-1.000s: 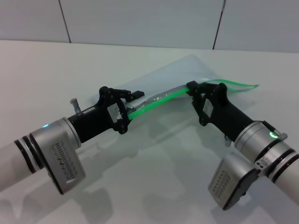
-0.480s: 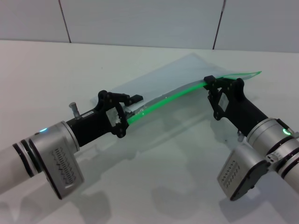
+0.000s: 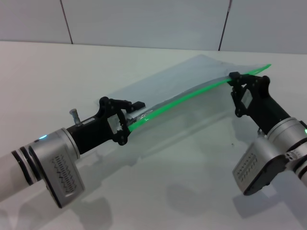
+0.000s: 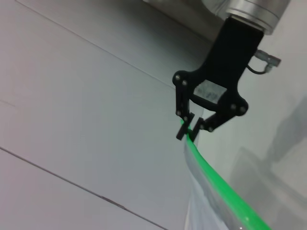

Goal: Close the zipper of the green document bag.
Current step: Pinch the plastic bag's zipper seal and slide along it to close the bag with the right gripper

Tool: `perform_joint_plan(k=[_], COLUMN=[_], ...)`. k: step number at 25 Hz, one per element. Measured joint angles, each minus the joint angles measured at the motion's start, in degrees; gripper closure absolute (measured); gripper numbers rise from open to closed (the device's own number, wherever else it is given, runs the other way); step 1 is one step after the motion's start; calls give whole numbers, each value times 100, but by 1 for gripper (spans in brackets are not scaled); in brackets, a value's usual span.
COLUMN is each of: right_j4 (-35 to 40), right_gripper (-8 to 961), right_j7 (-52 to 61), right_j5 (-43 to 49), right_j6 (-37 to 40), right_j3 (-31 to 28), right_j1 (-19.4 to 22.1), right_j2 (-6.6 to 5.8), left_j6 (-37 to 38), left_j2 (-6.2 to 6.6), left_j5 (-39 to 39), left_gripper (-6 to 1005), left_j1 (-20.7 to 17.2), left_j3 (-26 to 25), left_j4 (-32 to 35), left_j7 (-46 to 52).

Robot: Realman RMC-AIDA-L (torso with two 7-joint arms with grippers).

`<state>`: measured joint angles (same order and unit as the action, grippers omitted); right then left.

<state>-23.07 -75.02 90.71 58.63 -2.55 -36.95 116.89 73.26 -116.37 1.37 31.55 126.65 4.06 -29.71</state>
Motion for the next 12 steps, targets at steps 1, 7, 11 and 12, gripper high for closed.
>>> perform_joint_plan(k=[1,7,11,12], right_j4=[14,163,276,296], right_gripper=[838,836,834,833], right_j7=[1,5,9,11], right_j5=[-46,-328,-505,-535], right_j6=[0,0,0,0], right_j3=[0,-60,-117,-133], right_j1=[12,56,87,96], right_j2=[1,0,-6,-6], left_j6=[-2,-5,-9,-12], left_j2=[0,0,0,0], left_j5=[-2,-6,-6,-6], left_gripper=[933,931,930,930], left_j1=[-1,-14,-38,-46], left_j3=[0,0,0,0], left_j4=[-1,-9,-11,-11], left_j7=[0,0,0,0])
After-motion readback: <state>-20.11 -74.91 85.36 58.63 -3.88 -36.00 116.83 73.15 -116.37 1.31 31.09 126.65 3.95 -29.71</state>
